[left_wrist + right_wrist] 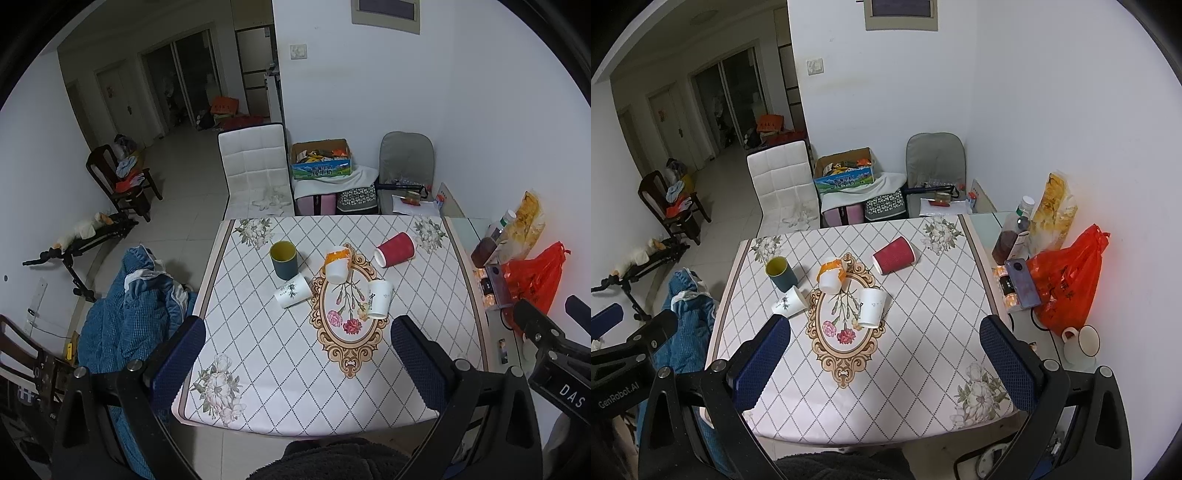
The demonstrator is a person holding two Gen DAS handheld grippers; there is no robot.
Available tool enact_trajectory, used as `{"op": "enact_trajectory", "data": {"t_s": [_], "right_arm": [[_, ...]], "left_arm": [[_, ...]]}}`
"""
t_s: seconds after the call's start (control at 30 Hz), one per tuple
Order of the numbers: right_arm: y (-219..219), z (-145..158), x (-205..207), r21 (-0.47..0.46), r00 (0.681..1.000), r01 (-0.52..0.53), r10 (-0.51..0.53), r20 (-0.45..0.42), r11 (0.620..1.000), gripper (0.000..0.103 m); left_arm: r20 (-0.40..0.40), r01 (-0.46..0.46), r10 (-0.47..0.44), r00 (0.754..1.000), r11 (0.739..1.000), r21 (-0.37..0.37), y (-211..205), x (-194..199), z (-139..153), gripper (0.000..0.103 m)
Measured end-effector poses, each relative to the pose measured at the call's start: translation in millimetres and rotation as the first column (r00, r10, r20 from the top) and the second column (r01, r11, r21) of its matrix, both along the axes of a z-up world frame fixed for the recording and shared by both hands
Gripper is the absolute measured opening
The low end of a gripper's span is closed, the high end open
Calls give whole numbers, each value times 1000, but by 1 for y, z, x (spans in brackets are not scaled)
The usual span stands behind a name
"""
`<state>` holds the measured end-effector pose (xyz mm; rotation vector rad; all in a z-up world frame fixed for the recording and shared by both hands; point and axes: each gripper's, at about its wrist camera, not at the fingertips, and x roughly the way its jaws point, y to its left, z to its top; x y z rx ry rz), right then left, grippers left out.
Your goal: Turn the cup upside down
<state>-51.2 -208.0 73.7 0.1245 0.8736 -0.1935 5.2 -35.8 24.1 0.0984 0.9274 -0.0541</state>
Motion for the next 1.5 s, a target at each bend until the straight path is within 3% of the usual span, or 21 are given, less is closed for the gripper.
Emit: {"op": "enact_trajectory", "data": {"t_s": [1.07,1.27,1.5], "right_arm": [[10,11,13,18,1000,5,-5,3,1000,103],[16,-26,31,5,998,35,-34,-57,999,103],[16,-109,65,12,974,80,-76,-213,997,103]], "left_arm": [[5,1,-1,1000,1000,-12,12,7,10,103],[-43,10,-10,999,1000,5,21,33,-33,103],[-150,40,-33,988,998,46,29,69,-104,103]]}}
